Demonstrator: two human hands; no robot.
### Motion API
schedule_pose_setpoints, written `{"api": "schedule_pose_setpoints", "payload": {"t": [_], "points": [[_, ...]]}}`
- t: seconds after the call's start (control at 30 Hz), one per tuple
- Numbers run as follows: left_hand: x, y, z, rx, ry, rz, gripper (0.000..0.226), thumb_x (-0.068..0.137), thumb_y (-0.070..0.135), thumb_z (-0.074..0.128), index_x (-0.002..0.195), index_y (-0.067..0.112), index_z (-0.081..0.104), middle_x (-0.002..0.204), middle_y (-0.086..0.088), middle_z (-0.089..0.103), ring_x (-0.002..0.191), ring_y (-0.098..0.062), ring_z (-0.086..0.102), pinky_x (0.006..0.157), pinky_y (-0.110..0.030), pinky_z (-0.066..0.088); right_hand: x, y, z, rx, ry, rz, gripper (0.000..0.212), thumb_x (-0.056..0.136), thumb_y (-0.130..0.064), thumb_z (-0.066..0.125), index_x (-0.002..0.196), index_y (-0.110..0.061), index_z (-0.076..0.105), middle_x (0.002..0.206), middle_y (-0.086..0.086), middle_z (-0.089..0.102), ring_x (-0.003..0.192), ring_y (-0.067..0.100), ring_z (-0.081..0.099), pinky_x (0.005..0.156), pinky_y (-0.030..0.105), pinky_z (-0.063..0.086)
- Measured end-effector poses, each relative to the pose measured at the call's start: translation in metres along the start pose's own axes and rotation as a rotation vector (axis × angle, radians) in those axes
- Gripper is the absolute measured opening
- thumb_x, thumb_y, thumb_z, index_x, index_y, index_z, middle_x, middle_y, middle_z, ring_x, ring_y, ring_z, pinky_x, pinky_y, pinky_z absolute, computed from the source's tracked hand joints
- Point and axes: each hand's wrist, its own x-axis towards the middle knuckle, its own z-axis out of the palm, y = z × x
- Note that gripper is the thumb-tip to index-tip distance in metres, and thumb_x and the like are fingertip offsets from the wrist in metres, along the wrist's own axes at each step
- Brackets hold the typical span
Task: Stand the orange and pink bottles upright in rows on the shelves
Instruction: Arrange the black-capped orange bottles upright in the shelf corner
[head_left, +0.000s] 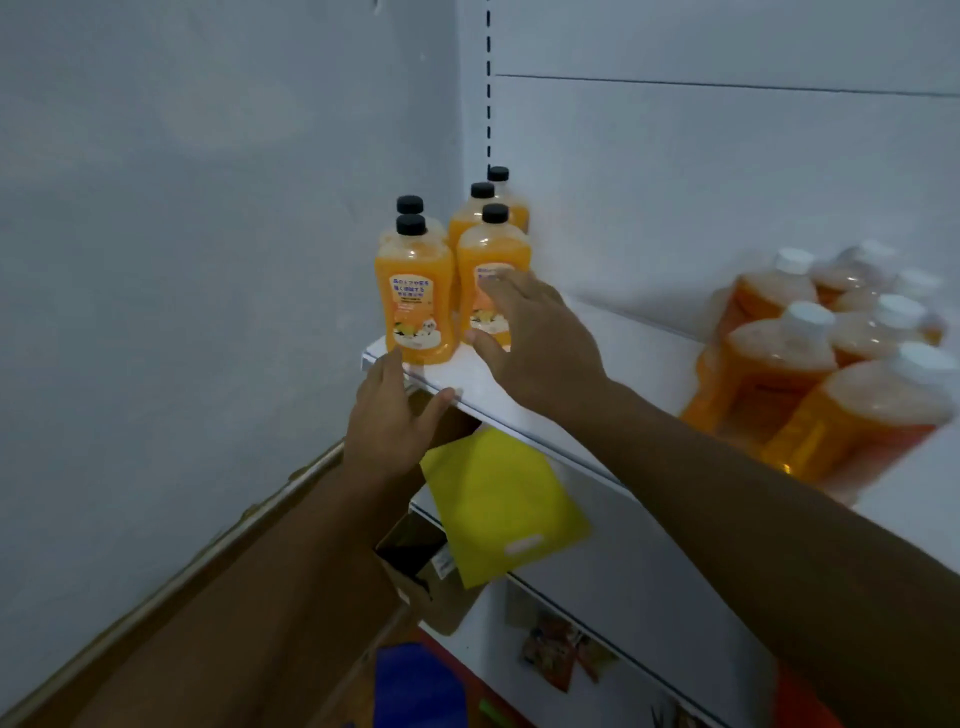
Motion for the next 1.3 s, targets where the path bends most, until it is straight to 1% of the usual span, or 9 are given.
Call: {"api": "schedule_pose_setpoints", "payload": {"t": [0.2,0.37,0.5,0.73,0.87,0.97,1.17,1.23,1.3], "points": [[-0.076,0.079,0.026,0.161,-0.078,0.146,0.079,0.088,0.065,0.048,0.145,0.012,0.038,0.150,-0.008,0.041,0.137,-0.027,0.037,0.111,-0.044,0.033,-0.104,0.025,-0.071,0.008,0.042,0.020,0.057,0.093,-0.042,0.056,0.142,-0.016,0.044,0.150,0.007,0.041,0.139,0.023,0.033,0.112,0.037,0.030],[-0.154,0.155,0.070,0.156,-0.156,0.321,0.076,0.085,0.074,0.036,0.138,0.021,0.047,0.141,0.000,0.052,0.129,-0.022,0.048,0.102,-0.045,0.043,-0.218,0.065,-0.141,0.017,0.042,0.095,0.057,0.094,-0.044,0.054,0.144,-0.019,0.041,0.151,0.001,0.039,0.139,0.018,0.033,0.111,0.035,0.031],[-0.212,0.227,0.102,0.113,-0.238,0.428,0.071,0.085,0.066,0.044,0.138,0.019,0.049,0.140,-0.002,0.053,0.127,-0.024,0.049,0.102,-0.040,0.041,-0.299,0.099,-0.194,-0.044,0.047,0.204,0.057,0.095,-0.045,0.052,0.145,-0.023,0.038,0.151,-0.002,0.037,0.137,0.018,0.035,0.106,0.039,0.038],[-0.262,0.328,0.161,0.068,-0.403,0.569,0.067,0.091,0.054,0.054,0.147,0.022,0.035,0.152,-0.001,0.040,0.137,-0.021,0.039,0.112,-0.047,0.035,-0.397,0.166,-0.262,-0.158,0.077,0.504,0.061,0.095,-0.035,0.056,0.149,-0.026,0.030,0.155,-0.003,0.032,0.141,0.019,0.030,0.112,0.038,0.031],[-0.263,0.366,0.192,0.035,-0.474,0.602,0.069,0.092,0.047,0.057,0.150,0.021,0.028,0.156,0.000,0.032,0.142,-0.020,0.031,0.114,-0.040,0.027,-0.424,0.202,-0.275,-0.197,0.054,0.609,0.064,0.093,-0.031,0.059,0.149,-0.025,0.028,0.154,-0.001,0.032,0.140,0.020,0.030,0.109,0.038,0.034],[-0.254,0.390,0.216,-0.053,-0.554,0.602,0.069,0.090,0.040,0.063,0.148,0.019,0.032,0.153,0.000,0.036,0.140,-0.020,0.033,0.104,-0.024,0.024,-0.427,0.232,-0.278,-0.212,0.019,0.659,0.069,0.093,-0.030,0.060,0.151,-0.025,0.024,0.157,-0.001,0.026,0.143,0.020,0.026,0.110,0.038,0.034],[-0.209,0.413,0.286,-0.140,-0.724,0.558,0.095,0.069,0.053,0.079,0.147,0.027,0.031,0.143,-0.001,0.043,0.126,-0.019,0.046,0.101,-0.028,0.040,-0.400,0.292,-0.271,-0.201,-0.002,0.680,0.076,0.090,-0.026,0.064,0.152,-0.024,0.019,0.159,0.002,0.020,0.144,0.023,0.025,0.110,0.040,0.035],[-0.199,0.420,0.302,-0.138,-0.756,0.573,0.102,0.066,0.045,0.084,0.149,0.023,0.029,0.145,-0.005,0.041,0.130,-0.023,0.042,0.106,-0.034,0.040,-0.388,0.309,-0.266,-0.189,-0.017,0.668,0.079,0.089,-0.026,0.066,0.152,-0.024,0.018,0.160,0.004,0.019,0.143,0.025,0.026,0.110,0.041,0.035],[-0.194,0.424,0.312,-0.134,-0.738,0.606,0.097,0.069,0.030,0.085,0.148,0.015,0.030,0.143,-0.013,0.043,0.129,-0.026,0.042,0.103,-0.026,0.035,-0.379,0.323,-0.259,-0.176,-0.052,0.657,0.081,0.089,-0.027,0.066,0.153,-0.023,0.017,0.160,0.006,0.018,0.142,0.027,0.027,0.112,0.043,0.034]]}}
